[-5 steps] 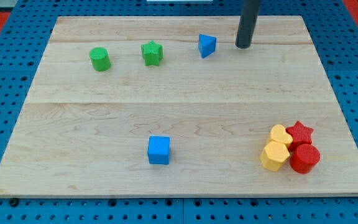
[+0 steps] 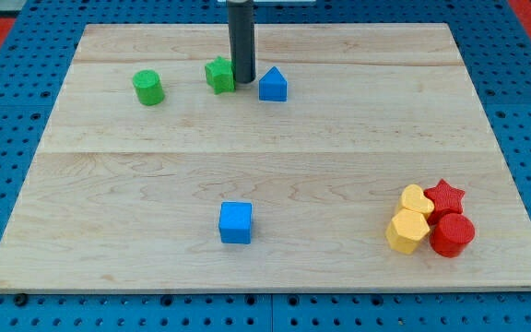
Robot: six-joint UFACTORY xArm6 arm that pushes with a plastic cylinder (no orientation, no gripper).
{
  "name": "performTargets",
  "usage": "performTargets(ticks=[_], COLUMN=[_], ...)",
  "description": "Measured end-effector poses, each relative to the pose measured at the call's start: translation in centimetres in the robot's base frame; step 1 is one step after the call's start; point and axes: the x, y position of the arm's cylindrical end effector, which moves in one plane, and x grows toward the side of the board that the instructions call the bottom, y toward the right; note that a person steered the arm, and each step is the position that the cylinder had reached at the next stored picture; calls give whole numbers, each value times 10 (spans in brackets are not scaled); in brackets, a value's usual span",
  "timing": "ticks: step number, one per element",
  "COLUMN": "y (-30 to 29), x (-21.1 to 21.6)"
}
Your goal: Place the blue triangle diagonally bottom right to the green star
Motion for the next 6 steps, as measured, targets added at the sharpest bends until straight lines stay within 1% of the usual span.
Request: performTargets(ticks=[1,2,4,5,6], y=[4,45,52,48,33], x=[-33,-31,66,91,123])
